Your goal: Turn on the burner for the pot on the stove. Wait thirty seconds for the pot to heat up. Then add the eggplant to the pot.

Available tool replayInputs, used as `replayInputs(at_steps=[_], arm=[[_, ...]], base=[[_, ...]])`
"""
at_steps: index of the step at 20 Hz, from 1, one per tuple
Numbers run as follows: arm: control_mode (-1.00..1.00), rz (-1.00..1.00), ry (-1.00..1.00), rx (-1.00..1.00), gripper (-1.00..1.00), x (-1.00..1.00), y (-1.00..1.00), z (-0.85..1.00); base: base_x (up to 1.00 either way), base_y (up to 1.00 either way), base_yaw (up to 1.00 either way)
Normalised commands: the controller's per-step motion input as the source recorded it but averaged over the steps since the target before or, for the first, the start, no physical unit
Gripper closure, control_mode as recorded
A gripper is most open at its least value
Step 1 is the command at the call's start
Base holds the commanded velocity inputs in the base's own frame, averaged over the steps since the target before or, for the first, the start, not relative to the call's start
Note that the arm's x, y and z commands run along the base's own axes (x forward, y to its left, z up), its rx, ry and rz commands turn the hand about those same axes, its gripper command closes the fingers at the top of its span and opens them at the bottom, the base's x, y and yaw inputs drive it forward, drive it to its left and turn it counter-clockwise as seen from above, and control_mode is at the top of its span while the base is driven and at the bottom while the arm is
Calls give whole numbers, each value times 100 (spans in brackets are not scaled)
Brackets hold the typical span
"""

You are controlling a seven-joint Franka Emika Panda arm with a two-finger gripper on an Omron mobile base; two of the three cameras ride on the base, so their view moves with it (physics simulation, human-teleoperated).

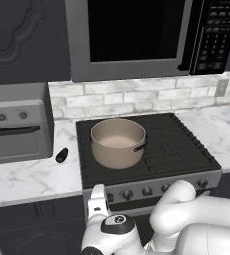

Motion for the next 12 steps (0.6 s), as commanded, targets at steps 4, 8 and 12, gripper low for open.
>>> replayInputs(at_steps=[4,8,12], arm=[[-100,0,0,0,-100,0,0,0],[-100,0,0,0,-100,0,0,0],[-100,0,0,0,-100,0,0,0]], base=[[0,0,0],[0,0,0],[0,0,0]])
